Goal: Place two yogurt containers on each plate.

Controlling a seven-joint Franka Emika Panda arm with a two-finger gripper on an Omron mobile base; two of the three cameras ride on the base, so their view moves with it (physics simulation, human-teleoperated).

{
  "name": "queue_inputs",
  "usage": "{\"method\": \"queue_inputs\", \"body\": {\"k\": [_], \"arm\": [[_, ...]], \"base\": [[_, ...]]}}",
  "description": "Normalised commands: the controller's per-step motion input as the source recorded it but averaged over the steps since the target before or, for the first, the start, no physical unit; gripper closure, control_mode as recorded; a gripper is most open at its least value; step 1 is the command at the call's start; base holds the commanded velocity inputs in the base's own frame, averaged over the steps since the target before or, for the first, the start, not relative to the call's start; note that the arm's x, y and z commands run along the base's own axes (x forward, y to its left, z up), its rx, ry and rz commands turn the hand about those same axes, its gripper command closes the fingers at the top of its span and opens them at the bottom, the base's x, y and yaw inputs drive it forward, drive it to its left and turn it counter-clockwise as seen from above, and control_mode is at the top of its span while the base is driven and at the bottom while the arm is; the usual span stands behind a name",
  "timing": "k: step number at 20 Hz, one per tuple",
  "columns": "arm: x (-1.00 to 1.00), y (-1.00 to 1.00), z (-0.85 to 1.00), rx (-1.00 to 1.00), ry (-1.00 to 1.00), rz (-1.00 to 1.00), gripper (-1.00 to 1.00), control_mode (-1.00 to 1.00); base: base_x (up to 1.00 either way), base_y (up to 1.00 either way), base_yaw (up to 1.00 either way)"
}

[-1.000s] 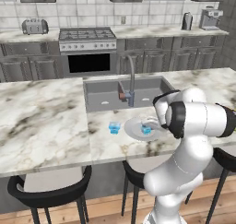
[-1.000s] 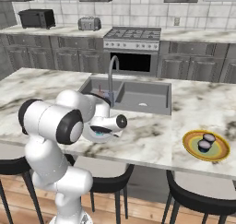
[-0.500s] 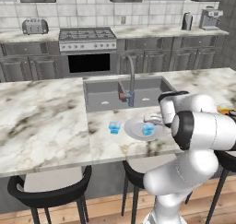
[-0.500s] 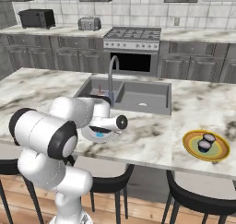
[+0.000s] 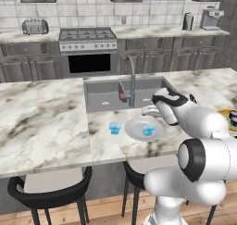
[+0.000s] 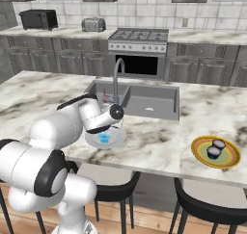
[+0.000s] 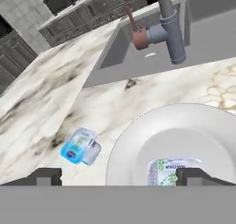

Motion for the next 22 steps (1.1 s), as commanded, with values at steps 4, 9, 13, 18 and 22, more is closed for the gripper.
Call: {"method": "queue_inputs", "body": {"k": [4, 9, 13, 18, 22], "arm": [[-0.05, 0.59, 0.9, -0.09, 0.39, 0.0, -1.0, -1.0], [0.0, 0.57, 0.51, 0.0, 0.37, 0.0, -1.0, -1.0], [-0.07, 0.53, 0.05, 0.0, 0.24, 0.0, -1.0, -1.0], [-0.06, 0.51, -0.24, 0.0, 0.2, -0.01, -1.0, -1.0], [-0.34, 0.21, -0.1, -0.08, 0.03, -0.19, -1.0, -1.0]], "base": [[0.0, 0.0, 0.0], [0.0, 0.0, 0.0], [0.0, 0.0, 0.0], [0.0, 0.0, 0.0], [0.0, 0.0, 0.0]]}}
